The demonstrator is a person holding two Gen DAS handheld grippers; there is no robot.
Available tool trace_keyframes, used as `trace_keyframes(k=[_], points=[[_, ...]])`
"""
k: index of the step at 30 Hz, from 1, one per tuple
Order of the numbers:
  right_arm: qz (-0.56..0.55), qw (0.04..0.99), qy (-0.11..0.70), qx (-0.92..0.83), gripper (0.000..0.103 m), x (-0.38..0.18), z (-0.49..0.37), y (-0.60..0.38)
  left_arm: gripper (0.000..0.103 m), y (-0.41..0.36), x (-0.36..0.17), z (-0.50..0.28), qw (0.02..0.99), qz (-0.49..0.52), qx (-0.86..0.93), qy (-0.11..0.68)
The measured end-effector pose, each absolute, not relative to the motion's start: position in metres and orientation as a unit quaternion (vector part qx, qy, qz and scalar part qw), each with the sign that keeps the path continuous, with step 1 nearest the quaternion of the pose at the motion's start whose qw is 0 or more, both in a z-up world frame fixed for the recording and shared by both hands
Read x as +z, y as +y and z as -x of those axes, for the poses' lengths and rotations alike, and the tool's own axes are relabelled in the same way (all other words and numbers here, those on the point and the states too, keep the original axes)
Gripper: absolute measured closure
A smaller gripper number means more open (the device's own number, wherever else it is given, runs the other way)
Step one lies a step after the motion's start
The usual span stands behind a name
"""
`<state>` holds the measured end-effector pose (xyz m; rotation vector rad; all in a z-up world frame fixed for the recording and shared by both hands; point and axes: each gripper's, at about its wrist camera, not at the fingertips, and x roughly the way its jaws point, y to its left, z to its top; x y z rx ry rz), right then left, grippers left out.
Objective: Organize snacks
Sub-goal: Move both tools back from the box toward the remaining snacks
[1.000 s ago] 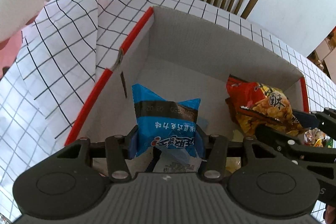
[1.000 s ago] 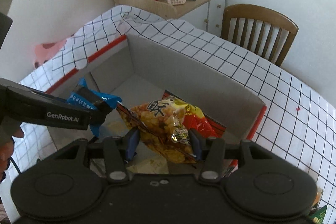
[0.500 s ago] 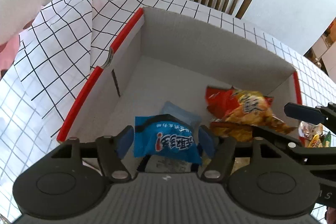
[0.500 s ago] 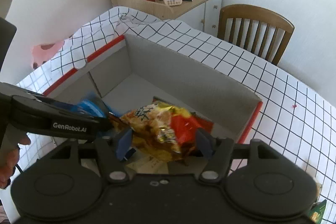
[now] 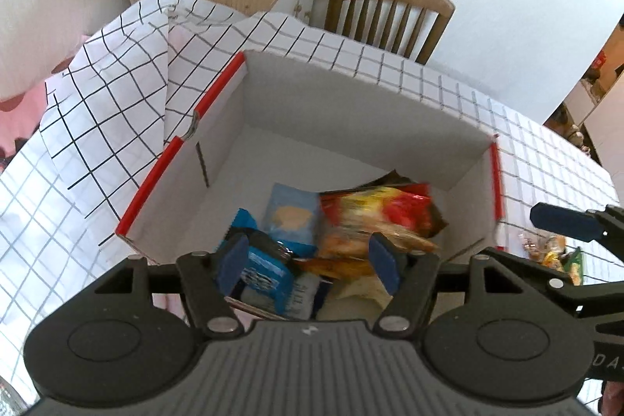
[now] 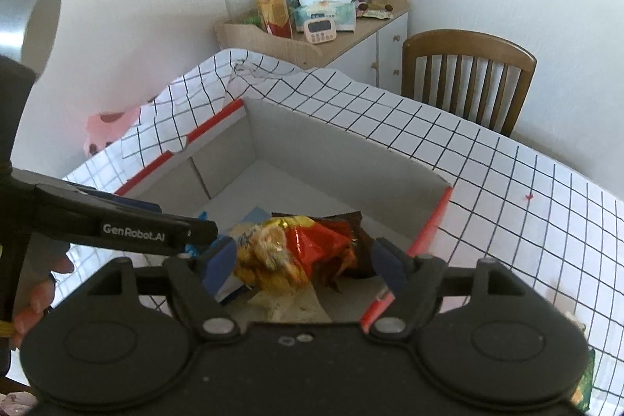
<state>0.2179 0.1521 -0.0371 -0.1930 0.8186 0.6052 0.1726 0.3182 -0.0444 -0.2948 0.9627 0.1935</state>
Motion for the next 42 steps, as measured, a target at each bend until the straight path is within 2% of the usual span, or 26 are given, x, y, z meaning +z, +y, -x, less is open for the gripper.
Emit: trace_keyframes(k=[16,31,34,36,39,42], points=[[0.036,0.888,0.361,0.284,0.020,-0.005,-0.180,0.062,0.035,0.226,0.002,-0.135,0.904,0.115,0.061,0.407],[-0.009,0.899,0.360,0.251,0.019,-0.001,-0.154,-0.048,0.035,0.124,0.000,-0.125,0.914,0.093,0.008,0.395],[-0.012,0.903,0.357,0.240,0.012,-0.002,-0.148,-0.068,0.031,0.105,-0.003,-0.126,0.915,0.088,-0.001,0.394],[-0.014,0.904,0.356,0.236,0.011,-0.004,-0.143,-0.082,0.025,0.093,-0.007,-0.126,0.915,0.088,-0.007,0.393],[-0.015,0.904,0.361,0.226,0.010,-0.011,-0.139,-0.102,0.025,0.078,-0.015,-0.129,0.912,0.089,-0.014,0.399],[-0.018,0.905,0.368,0.210,0.000,-0.019,-0.137,-0.118,0.025,0.063,-0.025,-0.134,0.908,0.085,-0.020,0.410]])
